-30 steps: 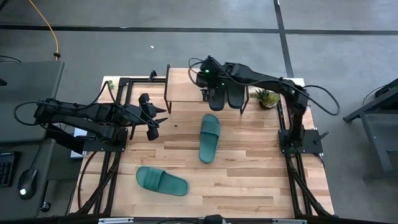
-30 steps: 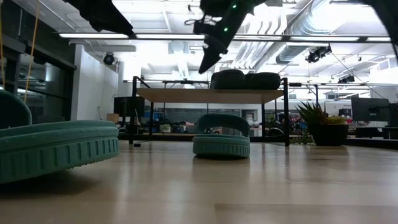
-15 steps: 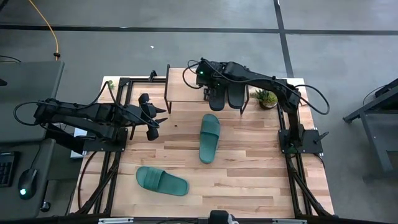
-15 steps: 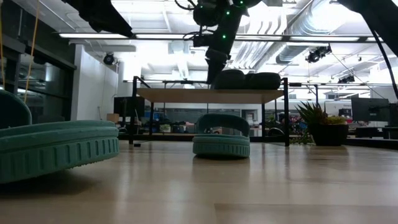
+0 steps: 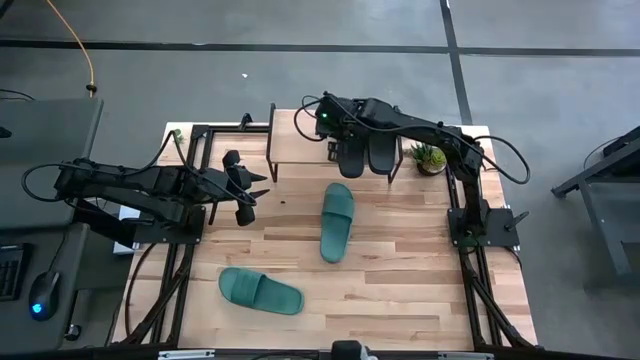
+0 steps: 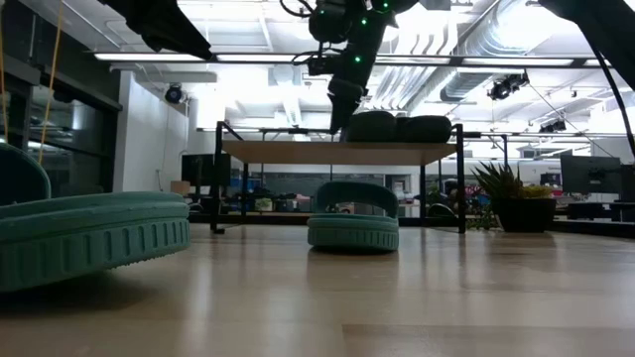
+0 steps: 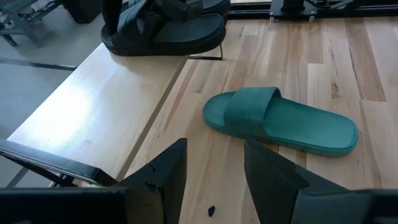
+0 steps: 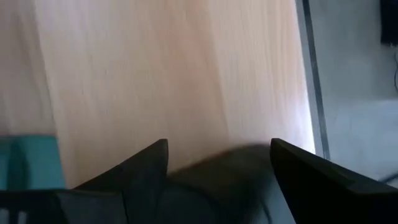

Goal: Pick and place slides into the shelf
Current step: Put the black slide on the shelf, then put the top green slide on the shelf

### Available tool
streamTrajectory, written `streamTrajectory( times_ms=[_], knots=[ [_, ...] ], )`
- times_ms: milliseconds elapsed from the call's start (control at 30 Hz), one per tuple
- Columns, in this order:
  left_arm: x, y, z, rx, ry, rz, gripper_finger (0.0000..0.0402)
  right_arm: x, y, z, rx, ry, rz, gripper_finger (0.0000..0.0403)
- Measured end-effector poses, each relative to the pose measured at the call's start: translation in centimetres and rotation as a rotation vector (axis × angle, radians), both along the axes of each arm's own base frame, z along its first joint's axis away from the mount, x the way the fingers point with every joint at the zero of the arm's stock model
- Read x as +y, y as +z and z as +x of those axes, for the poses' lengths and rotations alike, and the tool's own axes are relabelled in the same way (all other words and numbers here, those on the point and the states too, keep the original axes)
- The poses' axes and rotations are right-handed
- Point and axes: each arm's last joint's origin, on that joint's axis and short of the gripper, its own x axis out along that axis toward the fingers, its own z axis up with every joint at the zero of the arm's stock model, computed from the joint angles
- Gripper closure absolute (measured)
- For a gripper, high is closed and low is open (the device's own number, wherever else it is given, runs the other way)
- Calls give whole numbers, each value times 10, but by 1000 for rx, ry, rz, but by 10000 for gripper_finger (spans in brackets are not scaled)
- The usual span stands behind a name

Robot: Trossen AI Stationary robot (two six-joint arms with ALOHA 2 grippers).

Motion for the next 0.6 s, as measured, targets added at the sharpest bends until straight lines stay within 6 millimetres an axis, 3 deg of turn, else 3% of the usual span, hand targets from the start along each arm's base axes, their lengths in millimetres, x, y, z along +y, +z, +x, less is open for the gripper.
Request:
streamTrajectory(
  times_ms=[333,600],
  knots=[
    [0,-1,-1,12,7,5,259,18,7,12,-54,89,2,130],
    [1,-2,-2,31,30,20,259,66,40,21,-127,176,36,130]
  ],
)
